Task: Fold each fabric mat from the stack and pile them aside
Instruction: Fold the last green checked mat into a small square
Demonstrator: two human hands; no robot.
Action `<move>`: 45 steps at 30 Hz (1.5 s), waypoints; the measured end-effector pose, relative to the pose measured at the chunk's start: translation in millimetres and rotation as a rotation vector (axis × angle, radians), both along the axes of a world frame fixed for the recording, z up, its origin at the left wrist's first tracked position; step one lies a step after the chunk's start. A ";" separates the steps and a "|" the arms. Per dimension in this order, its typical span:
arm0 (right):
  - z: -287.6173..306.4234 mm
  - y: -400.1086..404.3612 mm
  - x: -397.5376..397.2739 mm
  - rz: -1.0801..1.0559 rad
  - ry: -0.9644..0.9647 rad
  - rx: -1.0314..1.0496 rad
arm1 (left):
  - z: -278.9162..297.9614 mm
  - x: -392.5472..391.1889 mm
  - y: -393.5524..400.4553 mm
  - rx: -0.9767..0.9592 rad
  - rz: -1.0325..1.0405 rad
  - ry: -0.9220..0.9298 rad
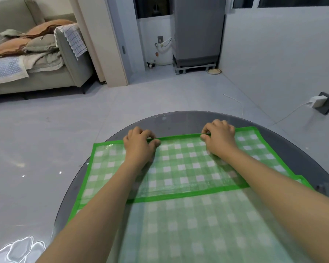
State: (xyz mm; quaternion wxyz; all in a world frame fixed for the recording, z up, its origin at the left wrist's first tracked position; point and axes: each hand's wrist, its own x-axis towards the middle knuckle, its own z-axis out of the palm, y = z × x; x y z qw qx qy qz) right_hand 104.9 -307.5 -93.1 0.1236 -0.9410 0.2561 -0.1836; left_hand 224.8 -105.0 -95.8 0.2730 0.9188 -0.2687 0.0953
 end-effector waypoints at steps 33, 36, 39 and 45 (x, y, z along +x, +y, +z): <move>25.4 97.0 -268.1 0.486 -0.072 -0.046 | 31.4 -226.0 165.9 0.094 -0.406 -0.011; 13.1 97.1 -271.2 0.487 -0.033 -0.039 | 19.9 -230.9 166.3 0.160 -0.431 0.019; 4.8 98.7 -272.2 0.495 -0.002 -0.045 | 14.5 -229.7 166.1 0.160 -0.435 0.048; 3.9 93.5 -270.7 0.495 0.066 -0.058 | 22.5 -224.6 166.0 0.224 -0.500 0.088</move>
